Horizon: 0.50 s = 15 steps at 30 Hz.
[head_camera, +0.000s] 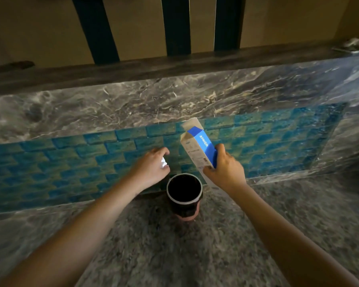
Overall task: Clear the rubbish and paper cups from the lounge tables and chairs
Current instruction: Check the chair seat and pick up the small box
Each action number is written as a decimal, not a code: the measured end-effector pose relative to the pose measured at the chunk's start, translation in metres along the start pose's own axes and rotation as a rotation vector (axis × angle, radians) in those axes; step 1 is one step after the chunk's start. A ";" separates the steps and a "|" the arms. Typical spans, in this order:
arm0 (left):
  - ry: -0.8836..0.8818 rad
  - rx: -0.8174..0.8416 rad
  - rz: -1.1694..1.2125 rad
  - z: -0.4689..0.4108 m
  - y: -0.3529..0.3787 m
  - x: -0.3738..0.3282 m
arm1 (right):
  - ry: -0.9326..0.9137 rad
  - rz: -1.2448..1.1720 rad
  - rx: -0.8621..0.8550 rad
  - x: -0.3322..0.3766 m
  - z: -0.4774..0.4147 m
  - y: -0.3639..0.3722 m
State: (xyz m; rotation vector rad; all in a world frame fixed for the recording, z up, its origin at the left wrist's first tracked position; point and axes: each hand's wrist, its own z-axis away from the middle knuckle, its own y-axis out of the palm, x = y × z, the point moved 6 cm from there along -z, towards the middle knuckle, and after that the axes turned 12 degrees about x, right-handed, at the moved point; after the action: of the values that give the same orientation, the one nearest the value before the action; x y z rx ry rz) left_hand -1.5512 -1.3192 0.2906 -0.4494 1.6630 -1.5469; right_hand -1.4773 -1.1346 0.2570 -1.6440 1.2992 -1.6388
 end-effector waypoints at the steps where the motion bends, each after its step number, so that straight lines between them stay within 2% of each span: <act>1: -0.005 0.010 0.004 -0.024 -0.001 0.016 | 0.004 0.002 0.014 -0.001 -0.026 0.010; 7: 0.021 0.119 0.078 -0.191 0.034 0.114 | 0.122 0.020 0.092 -0.039 -0.170 0.101; 15: -0.109 0.403 0.288 -0.381 0.175 0.239 | 0.549 -0.129 0.160 -0.140 -0.279 0.256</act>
State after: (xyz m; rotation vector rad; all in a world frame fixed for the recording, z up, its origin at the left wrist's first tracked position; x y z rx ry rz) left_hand -1.9373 -1.2068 0.0234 -0.0735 1.2289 -1.5565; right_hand -1.7899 -1.0487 0.0172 -1.2466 1.2737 -2.3158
